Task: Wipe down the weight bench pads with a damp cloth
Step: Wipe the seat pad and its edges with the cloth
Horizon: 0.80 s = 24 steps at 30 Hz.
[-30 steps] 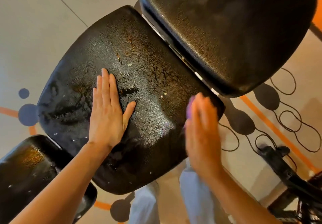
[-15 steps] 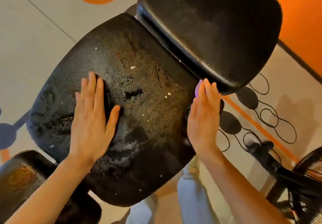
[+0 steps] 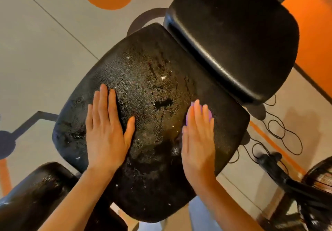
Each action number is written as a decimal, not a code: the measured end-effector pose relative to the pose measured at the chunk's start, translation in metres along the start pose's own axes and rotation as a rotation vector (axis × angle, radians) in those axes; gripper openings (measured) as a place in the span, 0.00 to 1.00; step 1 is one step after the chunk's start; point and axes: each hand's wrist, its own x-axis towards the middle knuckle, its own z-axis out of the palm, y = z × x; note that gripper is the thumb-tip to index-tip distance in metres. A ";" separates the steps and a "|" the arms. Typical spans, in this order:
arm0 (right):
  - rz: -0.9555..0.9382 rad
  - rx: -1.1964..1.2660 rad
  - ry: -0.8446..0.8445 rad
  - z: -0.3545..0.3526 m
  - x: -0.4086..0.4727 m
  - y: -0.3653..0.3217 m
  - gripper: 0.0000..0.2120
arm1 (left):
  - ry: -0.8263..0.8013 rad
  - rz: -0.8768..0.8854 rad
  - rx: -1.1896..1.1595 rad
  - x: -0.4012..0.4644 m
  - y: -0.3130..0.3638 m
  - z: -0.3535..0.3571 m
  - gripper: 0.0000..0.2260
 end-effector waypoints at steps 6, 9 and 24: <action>0.064 -0.038 0.003 -0.016 0.080 0.033 0.25 | 0.000 0.007 0.003 -0.001 -0.001 0.001 0.33; 0.166 -0.077 0.090 0.002 0.076 0.008 0.22 | -0.010 0.009 0.002 -0.001 -0.001 0.000 0.33; -0.208 -0.134 -0.084 0.001 -0.013 -0.023 0.25 | -0.037 -0.008 0.006 0.000 -0.001 0.000 0.33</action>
